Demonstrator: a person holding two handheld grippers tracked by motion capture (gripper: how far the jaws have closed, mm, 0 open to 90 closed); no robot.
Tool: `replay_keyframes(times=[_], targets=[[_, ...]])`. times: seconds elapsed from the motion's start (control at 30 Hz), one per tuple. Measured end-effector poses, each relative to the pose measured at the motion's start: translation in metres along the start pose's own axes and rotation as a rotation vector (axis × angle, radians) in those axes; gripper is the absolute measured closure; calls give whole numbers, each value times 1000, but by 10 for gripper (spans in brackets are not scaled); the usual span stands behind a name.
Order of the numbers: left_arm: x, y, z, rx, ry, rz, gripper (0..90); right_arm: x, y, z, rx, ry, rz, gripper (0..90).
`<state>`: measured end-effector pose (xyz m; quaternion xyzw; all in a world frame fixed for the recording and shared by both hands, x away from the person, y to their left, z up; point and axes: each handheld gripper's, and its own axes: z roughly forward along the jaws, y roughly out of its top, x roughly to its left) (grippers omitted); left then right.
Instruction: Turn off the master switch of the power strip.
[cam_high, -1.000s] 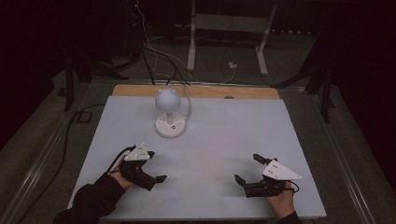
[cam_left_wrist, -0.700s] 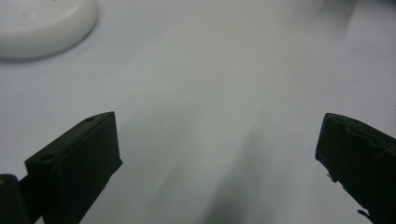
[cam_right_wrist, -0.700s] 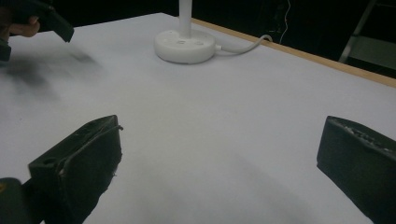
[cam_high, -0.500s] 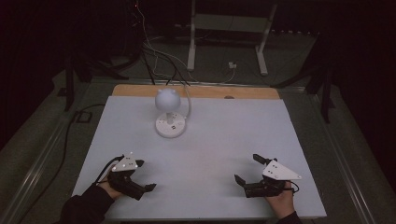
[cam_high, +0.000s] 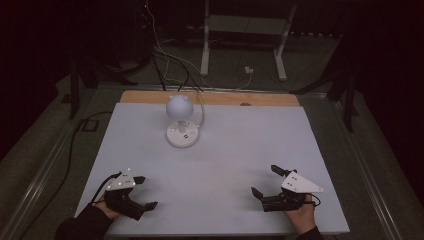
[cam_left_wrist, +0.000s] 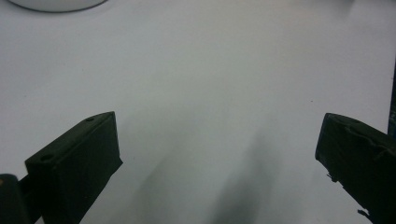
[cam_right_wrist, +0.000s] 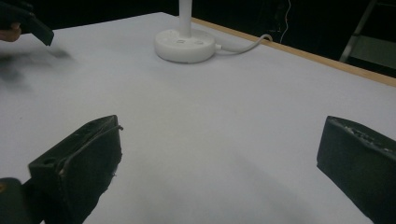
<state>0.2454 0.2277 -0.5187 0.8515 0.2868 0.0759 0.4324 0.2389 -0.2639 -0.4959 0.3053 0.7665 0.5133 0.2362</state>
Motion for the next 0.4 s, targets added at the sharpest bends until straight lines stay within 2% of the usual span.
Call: replay_keyframes(times=[0.1, 0.4], targets=[[1, -1, 2, 11, -4, 2, 5, 0, 0, 0, 2, 1, -2, 0], [1, 0, 2, -2, 1, -1, 5, 0, 0, 0, 1, 2, -2, 0]])
